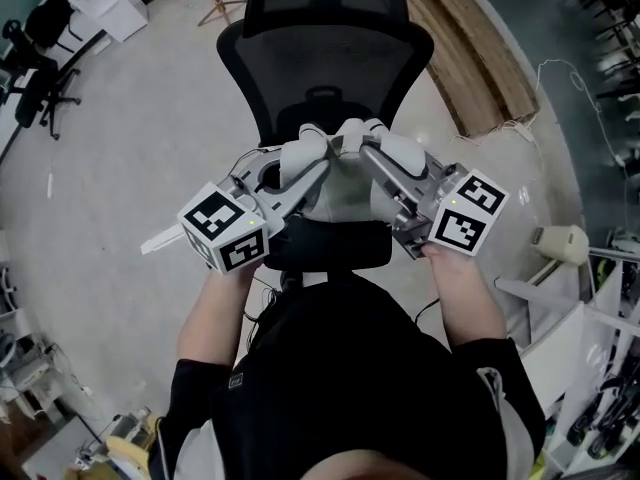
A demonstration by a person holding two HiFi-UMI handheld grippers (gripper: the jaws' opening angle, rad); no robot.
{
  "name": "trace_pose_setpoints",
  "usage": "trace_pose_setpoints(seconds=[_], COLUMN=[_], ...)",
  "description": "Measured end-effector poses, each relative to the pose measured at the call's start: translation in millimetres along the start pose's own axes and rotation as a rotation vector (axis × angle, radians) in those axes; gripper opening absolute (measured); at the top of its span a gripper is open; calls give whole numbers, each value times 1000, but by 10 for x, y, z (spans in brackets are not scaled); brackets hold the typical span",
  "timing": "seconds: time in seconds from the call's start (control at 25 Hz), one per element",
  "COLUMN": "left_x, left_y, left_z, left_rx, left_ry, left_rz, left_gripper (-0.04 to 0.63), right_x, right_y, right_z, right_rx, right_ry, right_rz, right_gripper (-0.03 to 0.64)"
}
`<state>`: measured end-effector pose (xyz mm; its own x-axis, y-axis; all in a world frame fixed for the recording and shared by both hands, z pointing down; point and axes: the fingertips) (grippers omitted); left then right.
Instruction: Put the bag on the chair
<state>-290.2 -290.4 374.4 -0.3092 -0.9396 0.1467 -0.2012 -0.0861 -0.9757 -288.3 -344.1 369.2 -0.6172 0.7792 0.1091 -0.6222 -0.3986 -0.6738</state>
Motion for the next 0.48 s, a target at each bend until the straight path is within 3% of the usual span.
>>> trace_pose_setpoints(seconds=[0.24,0.36,0.48], left_x=[226,235,166], left_y=[-286,-701,-854], left_z=[-199,-354,-419], left_rx=[-2,-94,-188], left_ry=[23,55,58], left_rz=[-63,-143,-106], left_gripper=[60,72,75], right_x=[5,36,20], right_y=[-92,-416,-651], right_z=[350,603,651], right_rx=[43,135,78], right_ry=[-18,-52,-53], right_rz=[-24,-62,-91], right_gripper=[31,31,31])
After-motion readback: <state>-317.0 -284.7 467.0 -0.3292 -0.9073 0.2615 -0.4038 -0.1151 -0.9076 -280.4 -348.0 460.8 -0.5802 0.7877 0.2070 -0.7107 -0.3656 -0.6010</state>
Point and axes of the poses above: the fingertips, and each gripper's own axes: x forward along the fingers, z to its right, y out of its top, and after that the axes turned 14 degrees about x, right-handed
